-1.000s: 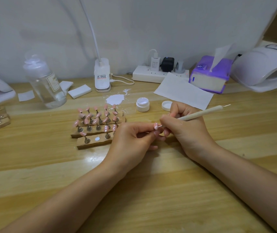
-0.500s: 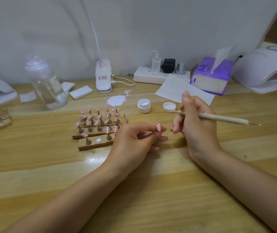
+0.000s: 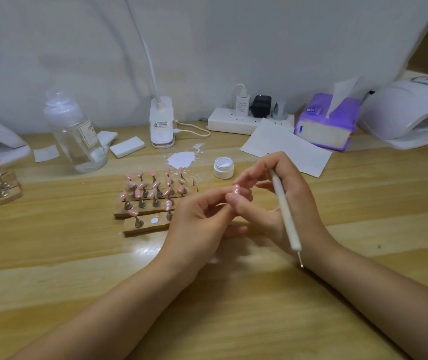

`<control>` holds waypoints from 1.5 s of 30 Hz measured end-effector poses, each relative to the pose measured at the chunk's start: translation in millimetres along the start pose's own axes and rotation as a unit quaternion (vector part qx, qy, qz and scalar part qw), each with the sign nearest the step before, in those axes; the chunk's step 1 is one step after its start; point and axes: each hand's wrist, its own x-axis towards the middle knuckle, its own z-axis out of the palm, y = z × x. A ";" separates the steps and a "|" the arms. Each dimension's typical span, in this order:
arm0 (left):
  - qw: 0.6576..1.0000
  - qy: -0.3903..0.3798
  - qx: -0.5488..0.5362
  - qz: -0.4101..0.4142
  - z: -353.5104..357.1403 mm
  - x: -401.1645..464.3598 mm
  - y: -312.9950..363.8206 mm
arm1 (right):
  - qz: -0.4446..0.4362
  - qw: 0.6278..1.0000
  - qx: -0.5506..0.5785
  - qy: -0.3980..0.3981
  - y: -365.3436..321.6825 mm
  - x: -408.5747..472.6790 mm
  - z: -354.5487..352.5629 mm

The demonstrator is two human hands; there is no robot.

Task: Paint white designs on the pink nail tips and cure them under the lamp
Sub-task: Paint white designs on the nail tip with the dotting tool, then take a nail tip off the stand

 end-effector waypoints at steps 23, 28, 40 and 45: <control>0.996 -0.056 0.076 -0.004 4.6 -7.4 3.2 | 0.056 0.989 0.066 0.120 3.6 3.9 -4.0; 0.973 -0.127 0.193 0.005 -1.4 -9.8 18.1 | 0.067 0.990 0.057 0.114 2.5 4.5 -2.1; 0.829 -0.054 0.508 0.227 -92.8 -19.9 63.5 | -0.016 0.998 -0.044 0.045 6.0 1.0 2.5; 0.843 0.080 0.502 0.177 -121.6 -36.5 39.5 | -0.055 0.995 -0.077 0.024 -0.1 1.0 10.5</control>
